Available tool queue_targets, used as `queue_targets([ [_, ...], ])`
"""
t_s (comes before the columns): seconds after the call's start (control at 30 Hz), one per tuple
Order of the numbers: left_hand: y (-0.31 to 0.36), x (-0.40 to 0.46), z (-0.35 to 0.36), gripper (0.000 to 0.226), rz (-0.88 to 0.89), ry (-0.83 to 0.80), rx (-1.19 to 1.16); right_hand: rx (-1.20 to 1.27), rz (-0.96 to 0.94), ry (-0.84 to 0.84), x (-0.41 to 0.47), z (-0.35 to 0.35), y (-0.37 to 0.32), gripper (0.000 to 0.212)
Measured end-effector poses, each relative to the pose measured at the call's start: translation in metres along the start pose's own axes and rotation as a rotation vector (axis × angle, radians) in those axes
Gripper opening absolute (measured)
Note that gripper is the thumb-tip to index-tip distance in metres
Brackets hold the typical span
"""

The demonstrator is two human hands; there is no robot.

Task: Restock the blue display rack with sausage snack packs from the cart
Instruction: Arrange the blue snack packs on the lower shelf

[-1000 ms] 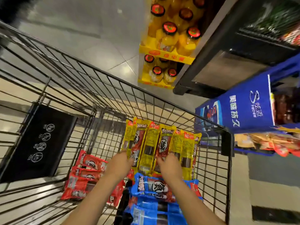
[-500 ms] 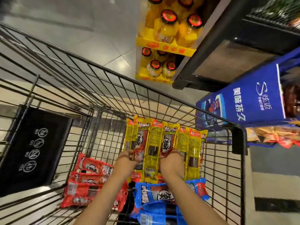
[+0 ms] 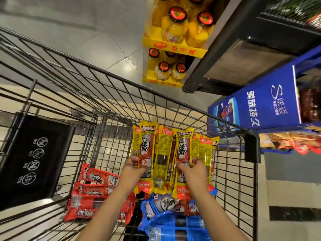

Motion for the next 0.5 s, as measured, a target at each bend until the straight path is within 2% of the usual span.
queue_targets([
  [0.17,0.012,-0.016,-0.003,0.035,0.011,0.017,-0.048,0.049,-0.035,-0.059,-0.003,-0.008,0.001,0.074],
  [0.3,0.015,-0.035,-0.013,0.033,0.026,-0.004,-0.064,0.094,-0.055,-0.103,-0.012,-0.021,-0.003,0.071],
  [0.4,0.018,-0.051,-0.022,0.045,0.021,-0.004,-0.020,0.119,-0.050,-0.112,-0.023,-0.034,-0.007,0.070],
  [0.5,0.020,-0.067,-0.031,0.049,0.023,0.009,0.005,0.164,-0.017,-0.133,-0.034,-0.043,-0.007,0.056],
])
Point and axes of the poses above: each hand's wrist, its own x-axis towards the middle knuckle, its own z-axis out of the palm, y = z × x, the point moved 9 cm from there along x, towards the middle knuckle, and after that the axes turned 3 degrees about -z, right-handed, at the moved point
